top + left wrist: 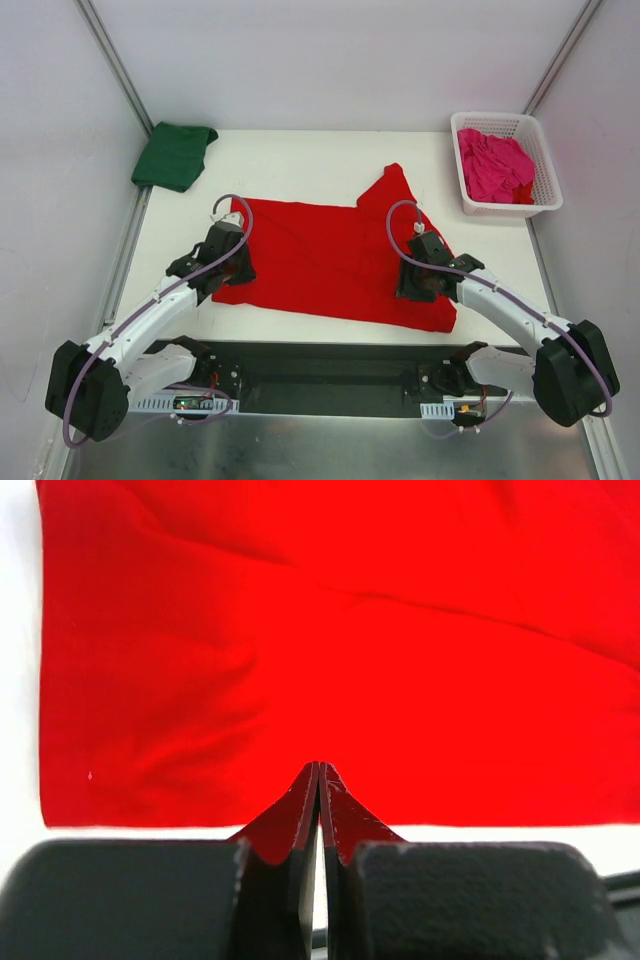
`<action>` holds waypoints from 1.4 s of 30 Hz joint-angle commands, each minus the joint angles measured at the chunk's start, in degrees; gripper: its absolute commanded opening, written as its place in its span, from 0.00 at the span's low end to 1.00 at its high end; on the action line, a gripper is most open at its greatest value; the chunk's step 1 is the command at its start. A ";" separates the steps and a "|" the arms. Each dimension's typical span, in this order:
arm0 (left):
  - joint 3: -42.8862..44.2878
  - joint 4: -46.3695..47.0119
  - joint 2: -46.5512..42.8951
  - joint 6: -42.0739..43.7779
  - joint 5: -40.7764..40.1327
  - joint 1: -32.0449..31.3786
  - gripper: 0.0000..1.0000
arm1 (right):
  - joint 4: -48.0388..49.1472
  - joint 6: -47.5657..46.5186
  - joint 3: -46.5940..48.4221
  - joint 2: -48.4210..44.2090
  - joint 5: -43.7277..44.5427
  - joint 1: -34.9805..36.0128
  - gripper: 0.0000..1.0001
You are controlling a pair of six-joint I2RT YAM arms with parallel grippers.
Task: Fold and stack the t-shirts
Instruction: Fold the flattened tshirt in 1/3 of the way
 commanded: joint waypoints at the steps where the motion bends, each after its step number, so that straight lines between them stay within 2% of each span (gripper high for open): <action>1: -0.31 4.46 3.97 3.27 -4.13 -0.45 0.00 | -1.29 0.16 1.75 -1.51 1.06 0.28 0.47; 14: -0.92 7.02 12.24 4.07 -5.98 -0.54 0.00 | -1.38 0.60 0.95 -2.04 1.23 0.46 0.48; 23: -0.57 2.19 15.05 -0.15 -3.96 -0.72 0.00 | -1.12 0.77 1.04 -1.86 1.06 0.37 0.48; 31: -4.25 0.16 13.92 -4.63 -2.46 -1.24 0.00 | -0.50 0.60 0.87 -1.16 0.62 0.37 0.48; 42: -9.01 -3.70 7.33 -9.64 -1.41 -3.00 0.00 | 0.38 0.78 0.87 0.16 -0.26 0.37 0.48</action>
